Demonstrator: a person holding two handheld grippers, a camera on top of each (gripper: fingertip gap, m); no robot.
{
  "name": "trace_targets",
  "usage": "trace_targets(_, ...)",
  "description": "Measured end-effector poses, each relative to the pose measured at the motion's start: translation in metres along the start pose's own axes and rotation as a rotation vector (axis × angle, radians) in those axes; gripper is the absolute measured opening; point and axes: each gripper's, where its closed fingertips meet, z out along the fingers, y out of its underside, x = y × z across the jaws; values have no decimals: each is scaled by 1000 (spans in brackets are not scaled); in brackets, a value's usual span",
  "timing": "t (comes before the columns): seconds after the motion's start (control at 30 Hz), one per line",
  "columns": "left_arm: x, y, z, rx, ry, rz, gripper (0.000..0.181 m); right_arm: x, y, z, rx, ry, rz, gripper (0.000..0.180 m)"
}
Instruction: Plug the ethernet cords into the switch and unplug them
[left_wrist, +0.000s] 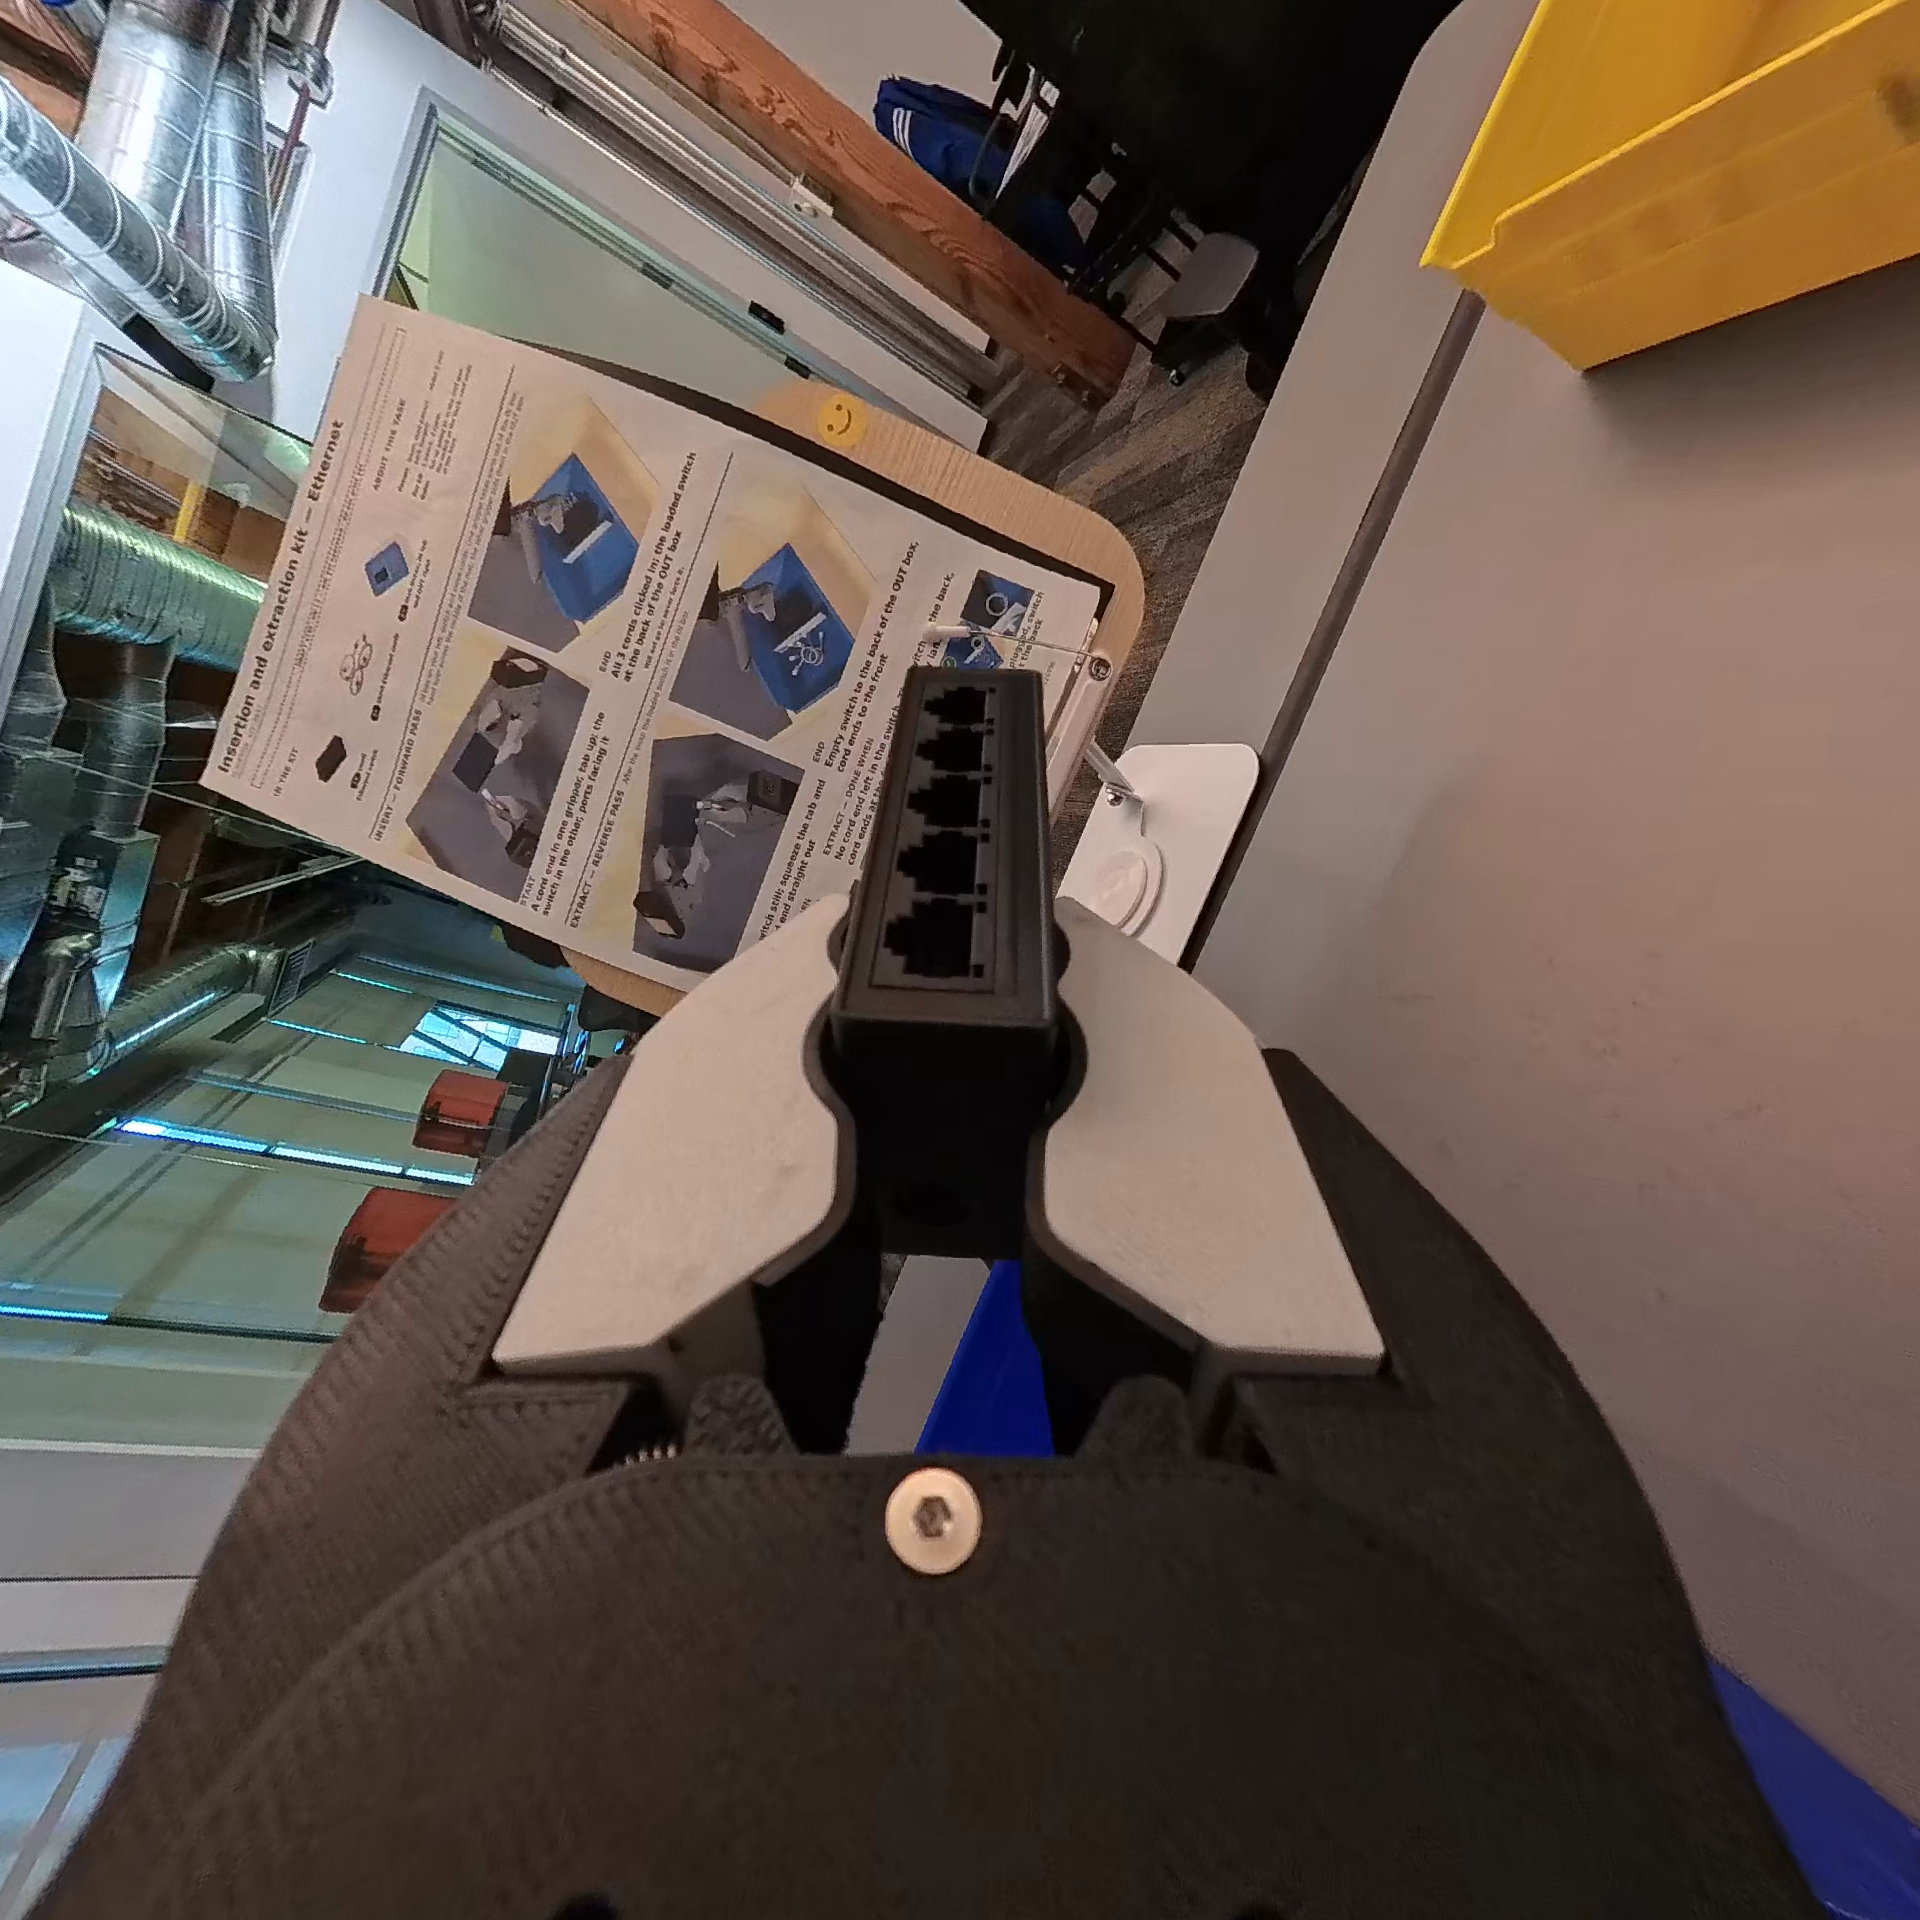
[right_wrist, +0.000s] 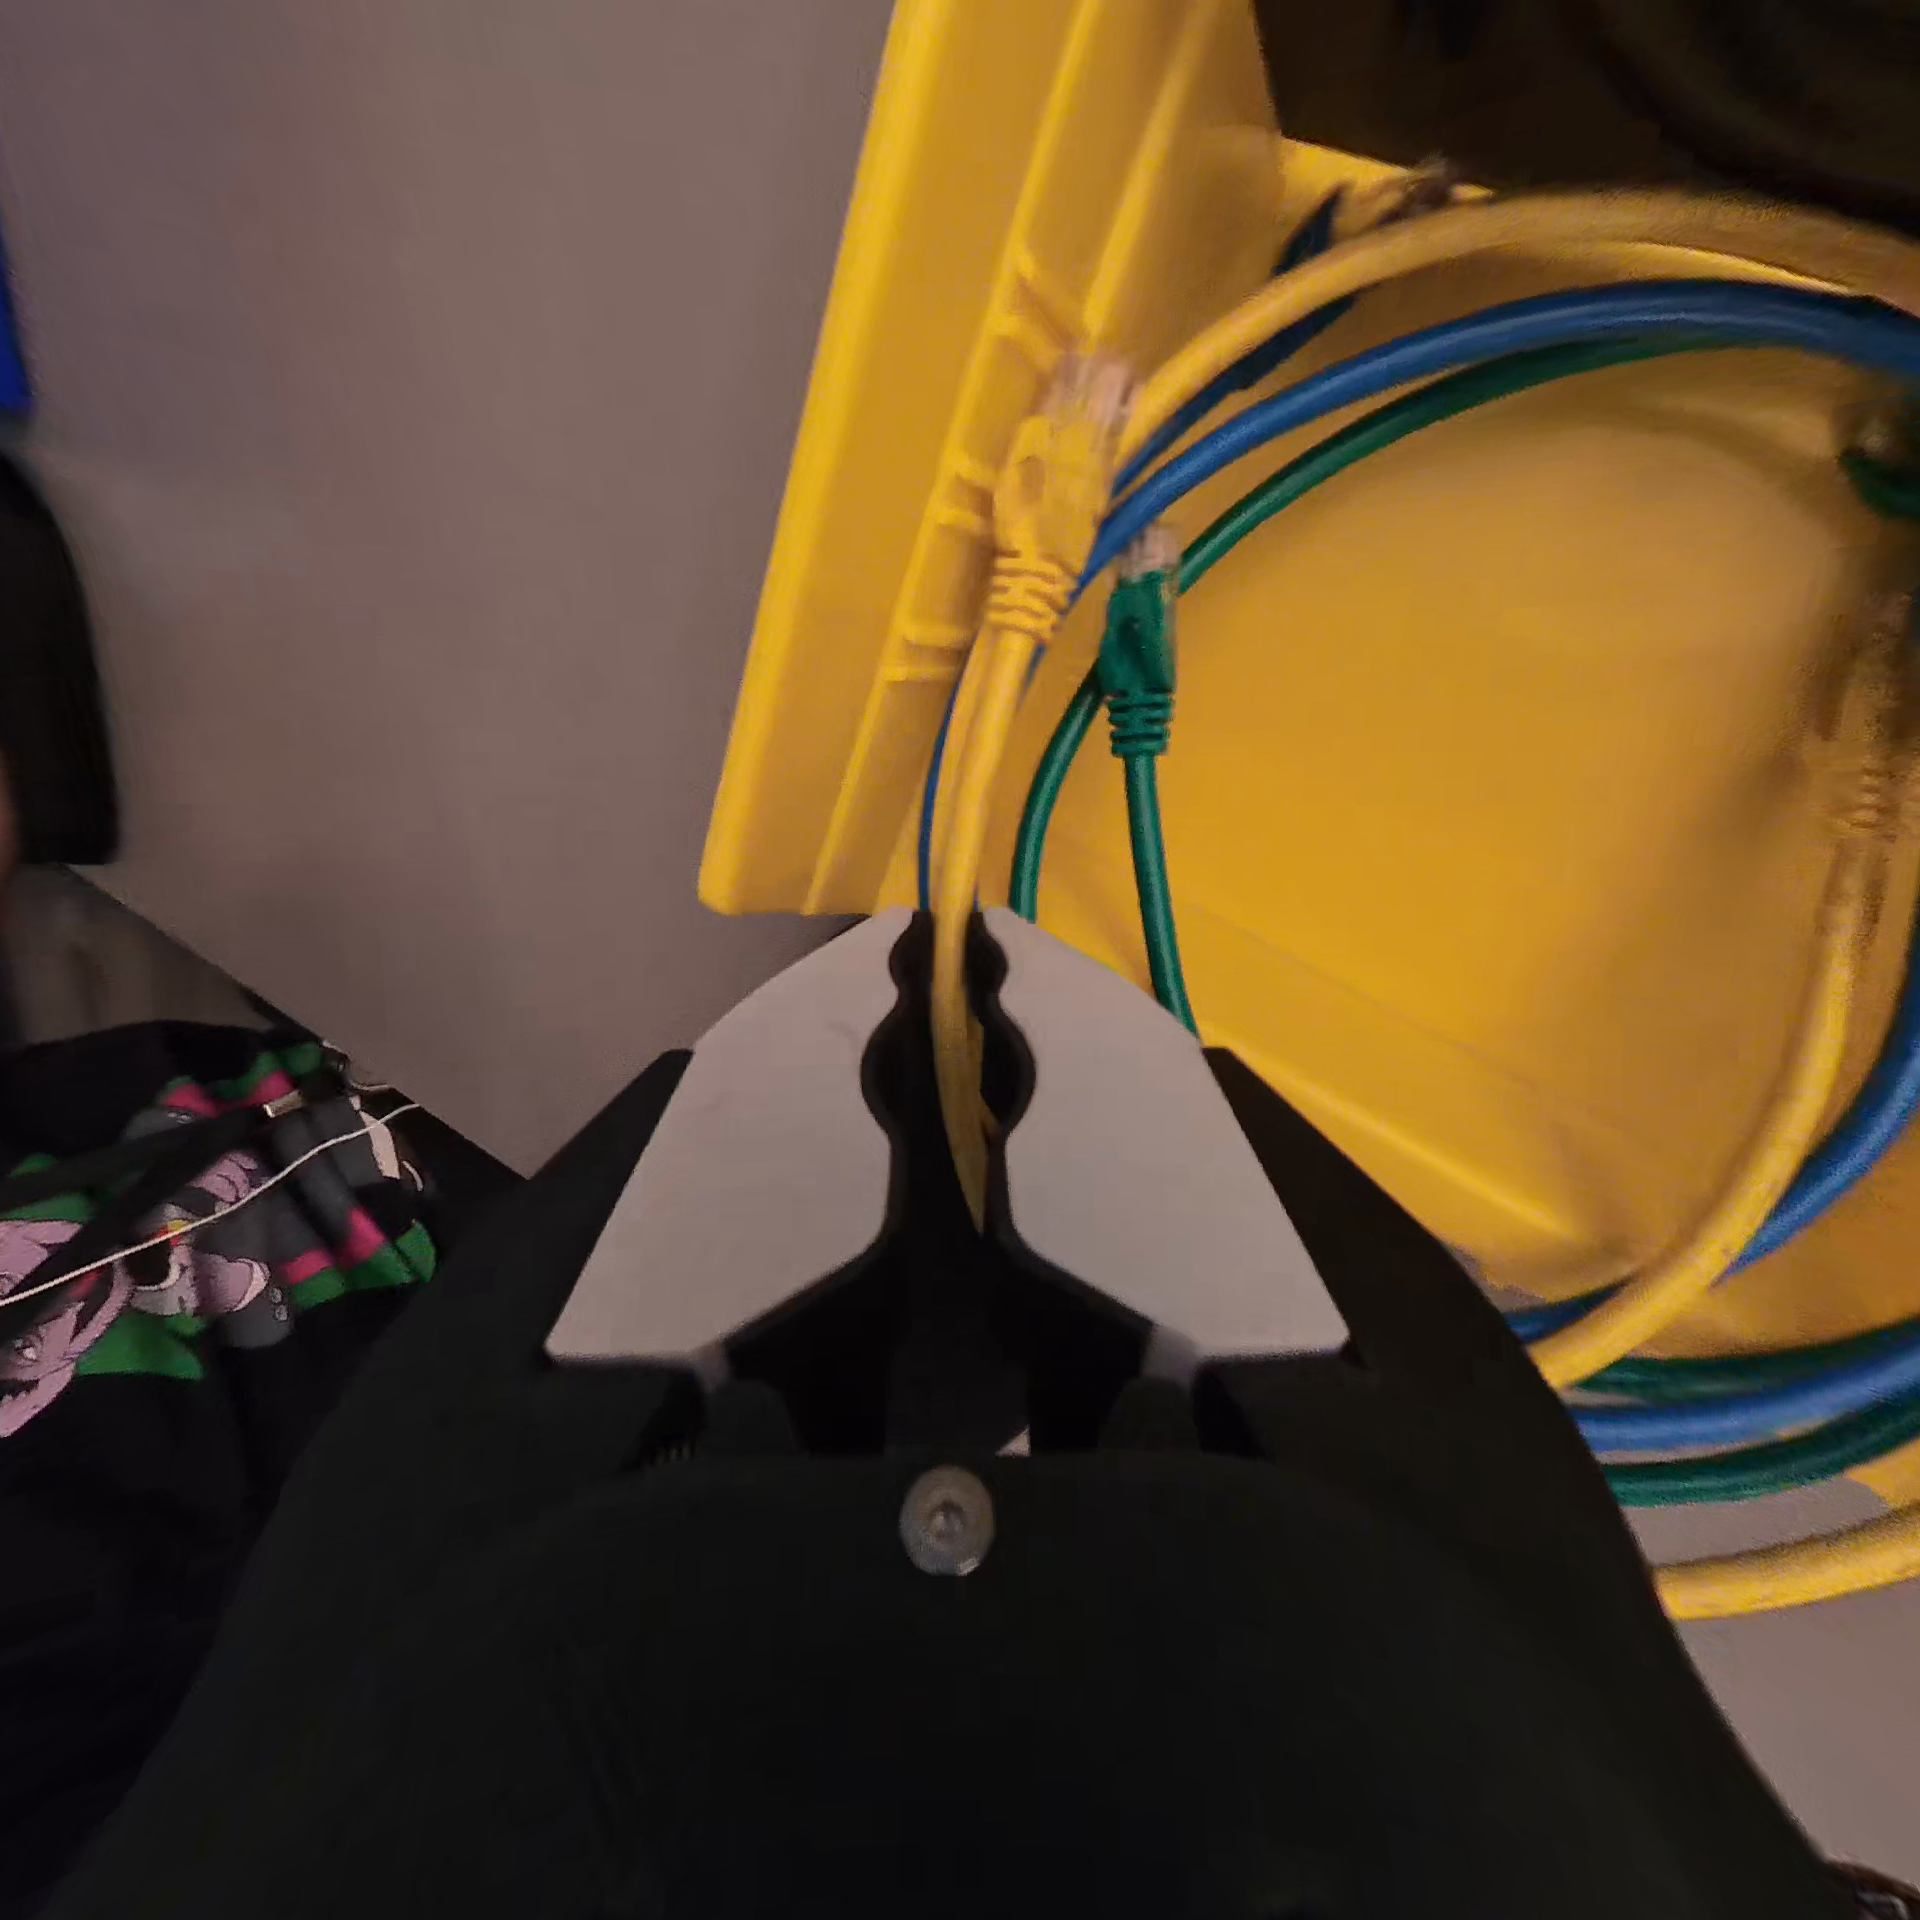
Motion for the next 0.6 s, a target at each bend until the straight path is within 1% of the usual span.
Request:
trace_targets(0.1,1,-1,-1,4,0,2,28,-3,-3,-3,0,18,-62,9)
trace_targets(0.17,1,-2,-1,11,2,0,28,-4,-10,-17,71,30,-98,16)
trace_targets(0.2,1,-3,-2,19,9,-4,28,-3,-13,-27,120,43,-116,19)
trace_targets(0.27,5,-9,-2,56,40,-25,28,-2,-22,-52,255,99,-172,33)
trace_targets(0.33,12,-19,-4,127,95,-59,28,-8,-35,-83,422,228,-279,34)
trace_targets(0.37,17,-26,-5,169,132,-80,28,-25,-44,-97,529,282,-406,35)
trace_targets(0.43,28,-39,-11,252,223,-117,28,-81,-60,-126,818,388,-712,41)
trace_targets(0.5,41,-52,-19,329,315,-130,28,-149,-59,-139,1037,481,-1021,41)
trace_targets(0.53,47,-57,-22,352,347,-128,28,-180,-55,-140,1108,534,-1152,41)
trace_targets(0.57,52,-60,-24,366,369,-120,28,-208,-51,-136,1140,570,-1272,41)
trace_targets(0.6,57,-63,-26,377,384,-99,28,-232,-48,-127,1135,591,-1366,41)
